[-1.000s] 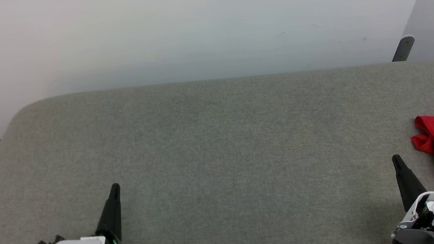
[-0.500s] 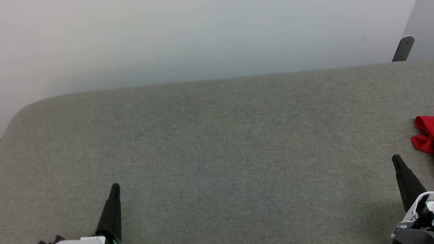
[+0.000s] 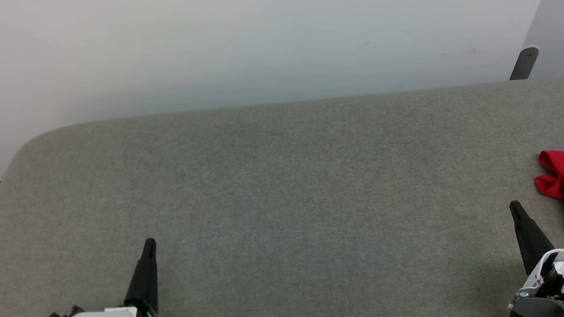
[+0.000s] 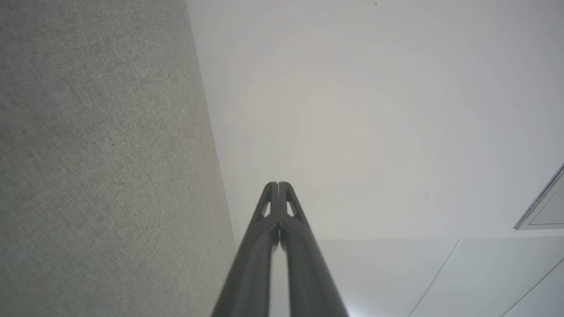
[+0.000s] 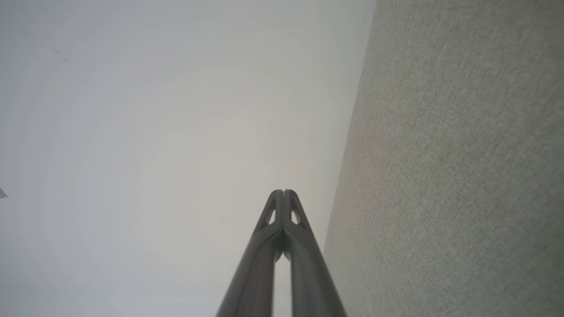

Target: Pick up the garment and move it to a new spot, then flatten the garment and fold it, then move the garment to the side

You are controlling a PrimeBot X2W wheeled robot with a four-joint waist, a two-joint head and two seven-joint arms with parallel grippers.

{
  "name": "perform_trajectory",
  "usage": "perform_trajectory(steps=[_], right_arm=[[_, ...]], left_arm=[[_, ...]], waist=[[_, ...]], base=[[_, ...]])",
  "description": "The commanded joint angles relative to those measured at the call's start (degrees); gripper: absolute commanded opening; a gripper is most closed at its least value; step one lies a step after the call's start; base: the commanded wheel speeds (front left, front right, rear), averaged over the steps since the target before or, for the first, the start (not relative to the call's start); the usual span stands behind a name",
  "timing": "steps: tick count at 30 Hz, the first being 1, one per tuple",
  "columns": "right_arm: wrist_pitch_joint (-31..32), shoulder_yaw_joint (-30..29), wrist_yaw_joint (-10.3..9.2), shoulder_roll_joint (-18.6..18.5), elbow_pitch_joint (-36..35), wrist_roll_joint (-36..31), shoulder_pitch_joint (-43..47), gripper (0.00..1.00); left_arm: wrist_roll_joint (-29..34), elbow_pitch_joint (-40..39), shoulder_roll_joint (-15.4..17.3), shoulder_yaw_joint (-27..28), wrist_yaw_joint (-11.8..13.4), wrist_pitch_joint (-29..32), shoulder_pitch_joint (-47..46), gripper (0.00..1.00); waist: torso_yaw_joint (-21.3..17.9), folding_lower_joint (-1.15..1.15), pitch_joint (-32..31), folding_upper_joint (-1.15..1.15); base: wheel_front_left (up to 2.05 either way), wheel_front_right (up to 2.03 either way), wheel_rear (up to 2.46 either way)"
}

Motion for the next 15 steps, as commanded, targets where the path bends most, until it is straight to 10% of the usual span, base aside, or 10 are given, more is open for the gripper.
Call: perform_trajectory(steps=[1,15], right_arm=[[0.14,0.01,0.02,0.20,-0.15,0.19,-0.16,0.00],[0.14,0.01,0.02,0.20,-0.15,0.20,-0.16,0.00]], left_arm=[[-0.21,-0.10,0.04,0.10,-0.20,0.17,-0.46,0.00],[-0.21,-0.10,0.04,0.10,-0.20,0.17,-0.46,0.00]], waist=[[0.00,0.00,0.00,0.00],[0.00,0.00,0.00,0.00]], base=[[0.00,0.00,0.00],[0.00,0.00,0.00]])
